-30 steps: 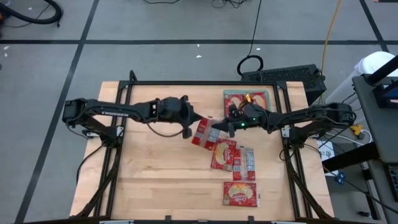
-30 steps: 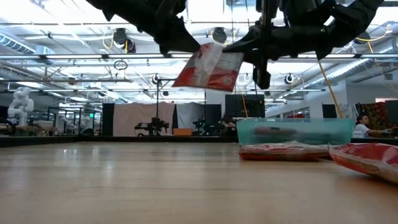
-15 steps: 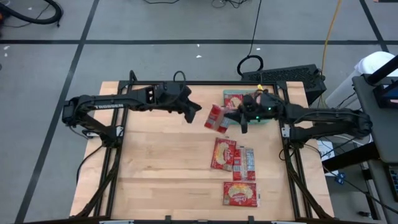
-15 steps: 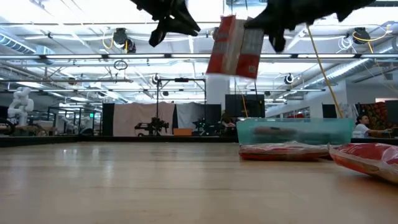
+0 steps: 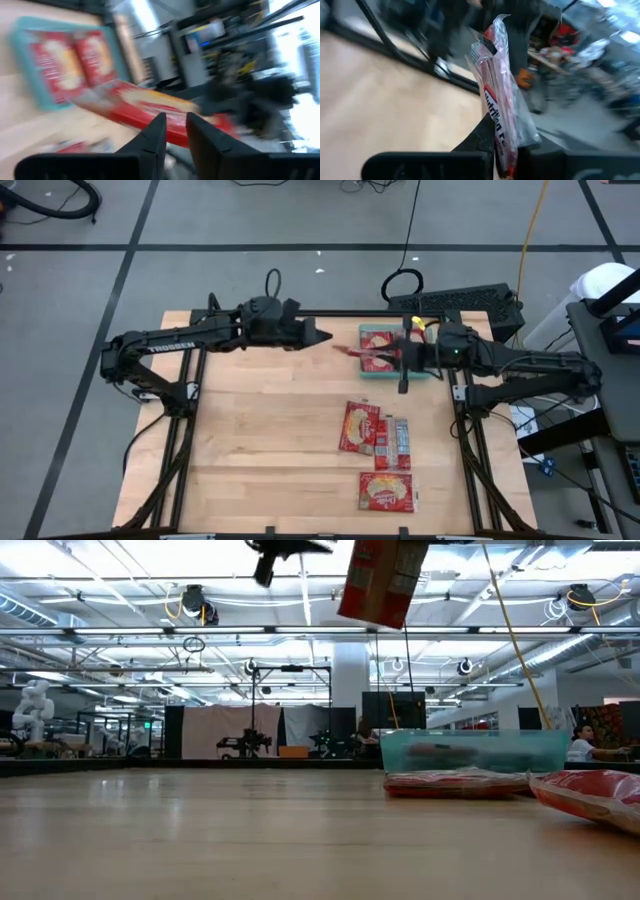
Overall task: Sort popcorn bags into baskets
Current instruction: Put the red popcorn bag into the light blue bin
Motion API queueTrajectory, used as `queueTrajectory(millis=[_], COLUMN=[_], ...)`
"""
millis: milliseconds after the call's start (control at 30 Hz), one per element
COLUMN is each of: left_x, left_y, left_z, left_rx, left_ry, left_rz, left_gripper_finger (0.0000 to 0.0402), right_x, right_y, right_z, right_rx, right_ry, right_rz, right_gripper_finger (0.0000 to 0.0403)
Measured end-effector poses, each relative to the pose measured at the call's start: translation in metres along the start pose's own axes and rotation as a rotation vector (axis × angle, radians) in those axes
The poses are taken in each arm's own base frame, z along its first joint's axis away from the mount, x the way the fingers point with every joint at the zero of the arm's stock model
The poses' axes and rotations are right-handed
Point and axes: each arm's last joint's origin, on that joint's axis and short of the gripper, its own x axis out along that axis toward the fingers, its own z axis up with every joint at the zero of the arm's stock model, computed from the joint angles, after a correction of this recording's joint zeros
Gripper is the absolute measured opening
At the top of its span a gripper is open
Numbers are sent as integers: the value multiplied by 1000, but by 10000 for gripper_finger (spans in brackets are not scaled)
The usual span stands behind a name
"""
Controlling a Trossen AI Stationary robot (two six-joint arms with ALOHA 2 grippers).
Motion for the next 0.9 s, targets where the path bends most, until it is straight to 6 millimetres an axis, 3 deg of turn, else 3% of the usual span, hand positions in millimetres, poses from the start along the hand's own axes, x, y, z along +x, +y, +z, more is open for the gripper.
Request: queueTrajectory(millis=[100,233,400,700,900], left_x=[-1,-1,0,20,39], left_y=[-8,-7,-1,17,24], left_z=[3,2,-1,-3,-4], left_rx=[-38,-73,-92,-106,-132], left_ry=[-29,-20,6,27,38], left_rz=[-85,-68,-10,86,67], left_gripper_finger=[98,130,170,244,280], right_x=[-1,1,12,29,33], right_y=[2,5,10,22,29], right_z=[3,3,-8,-3,1], right_rx=[-186,-434,-609,-785,-796], right_ry=[54,147,268,235,207], right_rz=[-93,-167,-120,-112,-115], right_gripper_finger=[12,12,12,12,12])
